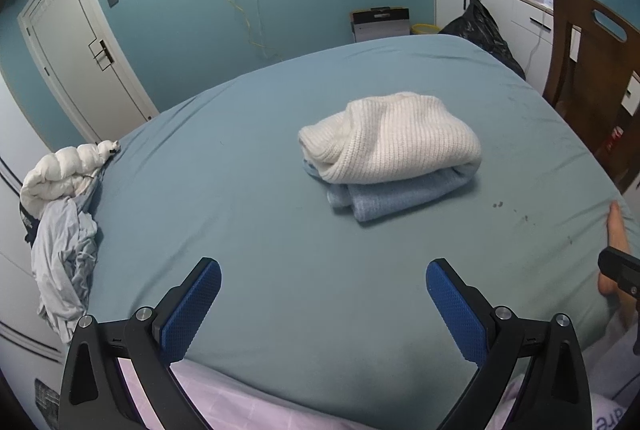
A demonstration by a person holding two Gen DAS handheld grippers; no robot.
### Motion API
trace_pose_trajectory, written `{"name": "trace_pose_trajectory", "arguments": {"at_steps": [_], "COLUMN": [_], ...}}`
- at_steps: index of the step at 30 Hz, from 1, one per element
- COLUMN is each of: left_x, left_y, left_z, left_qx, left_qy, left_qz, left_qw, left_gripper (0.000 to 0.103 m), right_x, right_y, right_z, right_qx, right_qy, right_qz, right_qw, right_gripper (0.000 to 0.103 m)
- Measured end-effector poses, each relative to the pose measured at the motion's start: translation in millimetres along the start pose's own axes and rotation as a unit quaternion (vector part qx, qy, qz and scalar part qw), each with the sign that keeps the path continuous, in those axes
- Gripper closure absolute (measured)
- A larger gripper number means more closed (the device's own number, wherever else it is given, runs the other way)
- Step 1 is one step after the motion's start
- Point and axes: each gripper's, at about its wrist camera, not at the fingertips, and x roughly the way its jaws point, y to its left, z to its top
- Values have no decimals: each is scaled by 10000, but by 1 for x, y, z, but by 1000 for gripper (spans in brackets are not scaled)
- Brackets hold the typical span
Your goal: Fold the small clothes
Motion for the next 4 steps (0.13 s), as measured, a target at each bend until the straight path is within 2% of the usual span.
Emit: {"name": "trace_pose_trajectory", "arguments": {"at_steps": [4], "left_x": [-2], "left_y": [1], "left_z": [0], "left_qx": [-65], "left_qy": [-31], "left_qz": [23], "left_qw": [10000], "left_gripper": [0], "right_x": [1], "right_y": [1], "right_z": [0], "right_qx": [-4], "right_qy": [44], "right_qz": [0], "right_qw": [10000], "right_gripper": [1]}}
